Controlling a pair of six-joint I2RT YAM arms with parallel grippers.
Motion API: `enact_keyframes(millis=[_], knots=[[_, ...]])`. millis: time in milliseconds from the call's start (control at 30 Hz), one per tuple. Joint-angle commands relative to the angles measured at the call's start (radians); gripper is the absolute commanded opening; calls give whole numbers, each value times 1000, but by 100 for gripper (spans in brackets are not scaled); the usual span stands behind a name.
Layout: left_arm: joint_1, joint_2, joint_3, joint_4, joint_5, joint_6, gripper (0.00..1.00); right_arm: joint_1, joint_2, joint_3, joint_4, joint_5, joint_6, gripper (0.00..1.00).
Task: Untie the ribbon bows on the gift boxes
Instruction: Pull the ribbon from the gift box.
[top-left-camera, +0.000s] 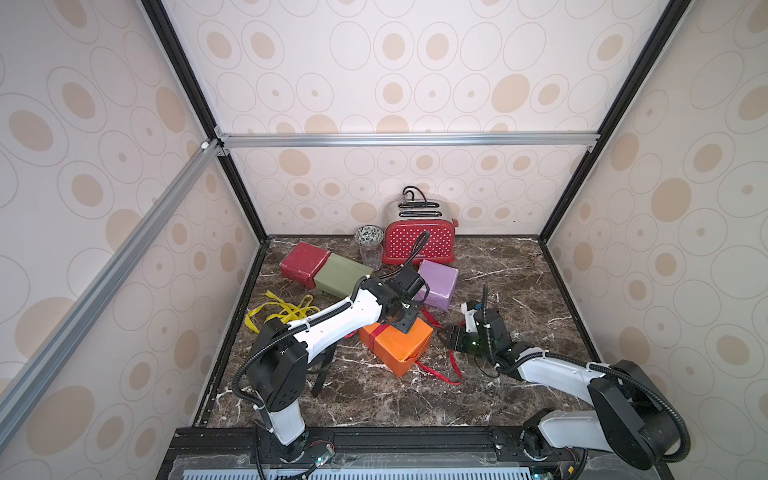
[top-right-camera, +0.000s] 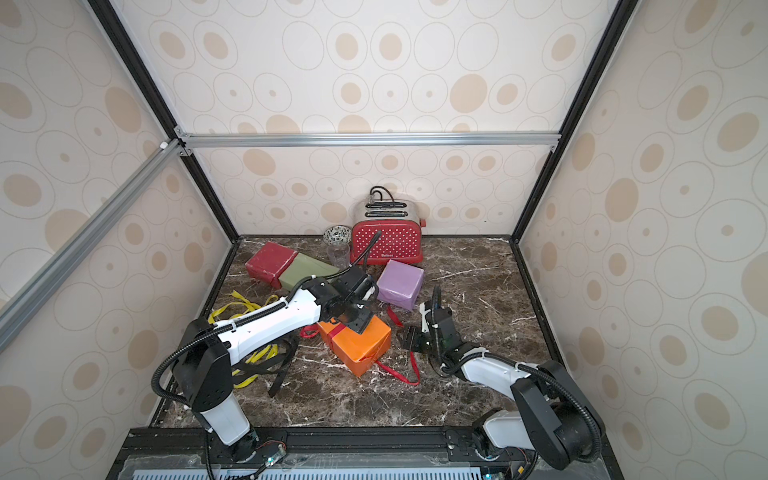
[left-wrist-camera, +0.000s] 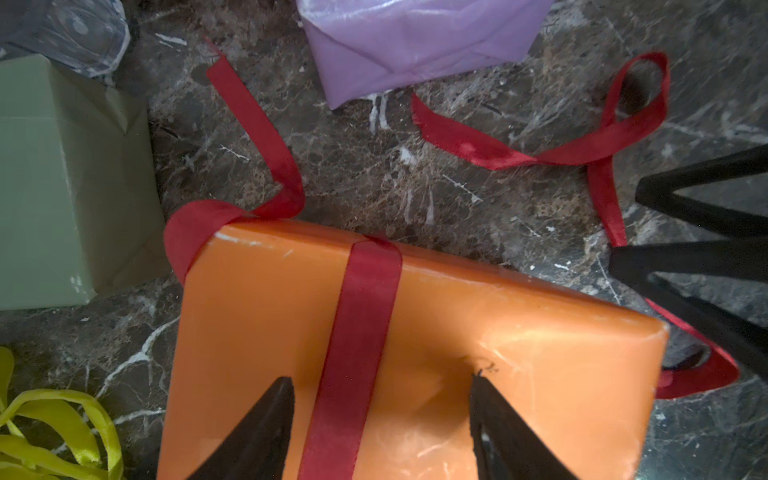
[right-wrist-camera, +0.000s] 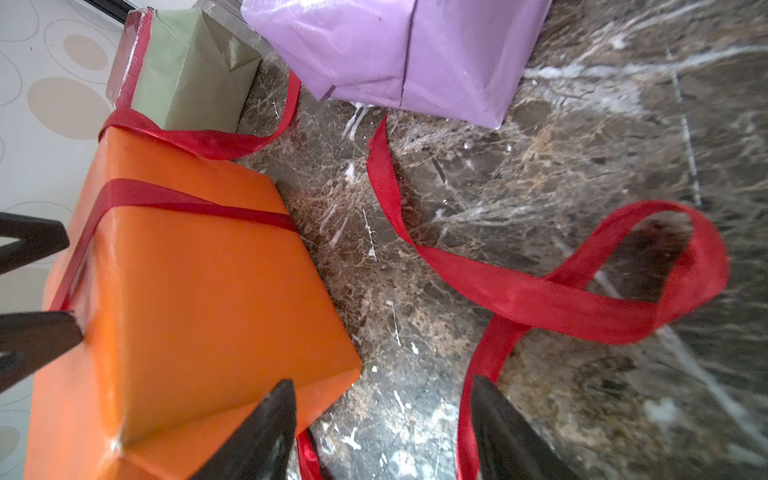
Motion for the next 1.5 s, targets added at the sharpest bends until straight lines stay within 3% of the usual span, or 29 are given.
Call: enact_keyframes(millis=[0, 167, 267, 400, 533, 833, 933, 1167, 1467], knots=[[16, 23, 26, -87, 14, 8, 56, 4, 2, 30, -24, 7, -2, 68], [28, 7, -18, -106, 71, -21, 51, 5, 15, 30, -14, 1, 5, 68], [64, -20, -85, -39, 202, -59, 49, 5, 30, 36, -17, -6, 8, 68], [71, -21, -129, 4, 258, -79, 39, 6, 35, 54, -48, -11, 4, 68], [71, -11, -132, 6, 259, -76, 34, 5, 25, 47, -39, -6, 4, 68], [69, 43, -105, -5, 228, -64, 5, 5, 21, 47, -44, -6, 2, 68], [69, 44, -98, -3, 219, -68, 0, 5, 21, 47, -44, -6, 2, 68], [70, 35, -95, 62, 283, -98, 0, 5, 36, 55, -50, -14, 4, 68], [84, -51, -163, 295, 370, -164, 0, 5, 39, 57, -49, -21, 5, 68]])
